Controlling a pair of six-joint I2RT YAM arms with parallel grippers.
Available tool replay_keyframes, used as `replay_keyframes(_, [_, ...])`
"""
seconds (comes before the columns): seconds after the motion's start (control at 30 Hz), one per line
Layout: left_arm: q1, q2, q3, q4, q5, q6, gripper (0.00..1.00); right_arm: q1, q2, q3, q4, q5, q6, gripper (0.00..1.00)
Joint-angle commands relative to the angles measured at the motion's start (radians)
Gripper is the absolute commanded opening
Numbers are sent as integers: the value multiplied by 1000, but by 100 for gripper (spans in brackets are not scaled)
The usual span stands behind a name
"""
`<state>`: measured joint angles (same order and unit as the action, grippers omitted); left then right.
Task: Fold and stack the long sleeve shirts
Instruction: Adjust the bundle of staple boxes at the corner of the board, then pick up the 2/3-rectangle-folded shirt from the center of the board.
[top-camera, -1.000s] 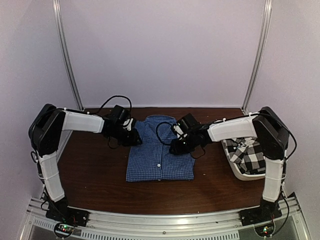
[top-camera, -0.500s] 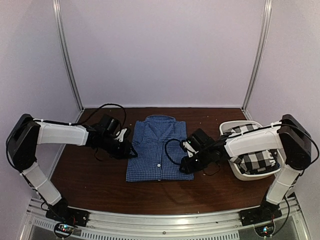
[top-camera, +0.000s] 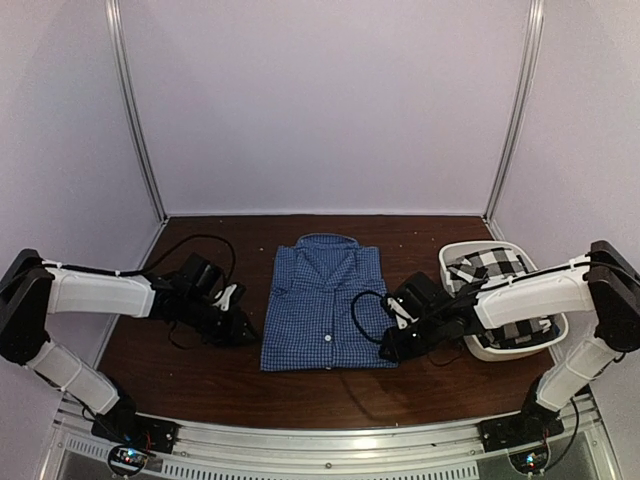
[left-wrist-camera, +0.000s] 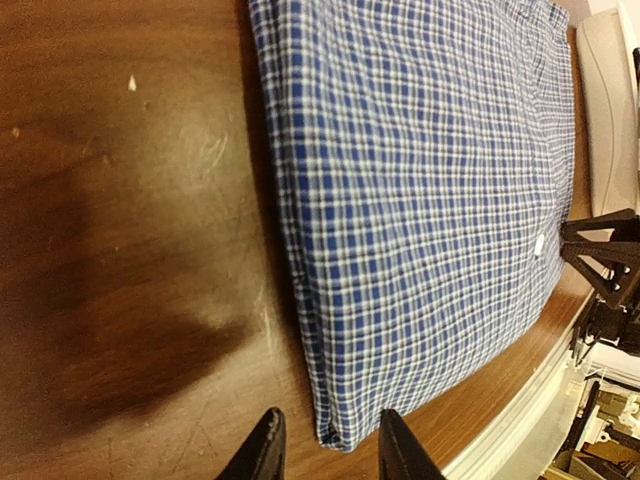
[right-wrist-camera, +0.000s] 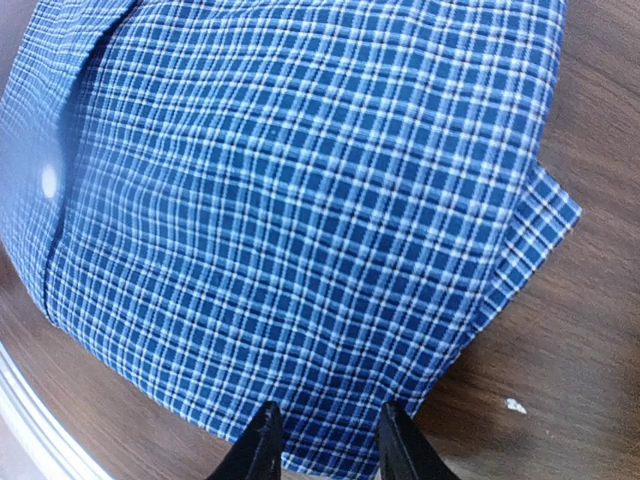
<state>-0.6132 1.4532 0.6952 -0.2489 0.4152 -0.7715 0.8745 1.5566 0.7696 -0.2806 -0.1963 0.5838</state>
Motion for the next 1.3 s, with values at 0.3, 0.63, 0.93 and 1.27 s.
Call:
replay_keyframes(0.3, [-95, -41, -76, 2, 10, -54, 35, 6, -155, -93, -75, 33, 62, 36])
replay_keyframes(0.63, [-140, -19, -90, 27, 5, -85, 34, 38, -187, -169, -22, 8, 88, 36])
replay_keyframes(0.93, [-164, -12, -98, 41, -27, -103, 32, 76, -154, -180, 29, 35, 72, 35])
replay_keyframes(1.27, [-195, 16, -102, 49, -57, -101, 32, 101, -77, -171, 71, 63, 54, 31])
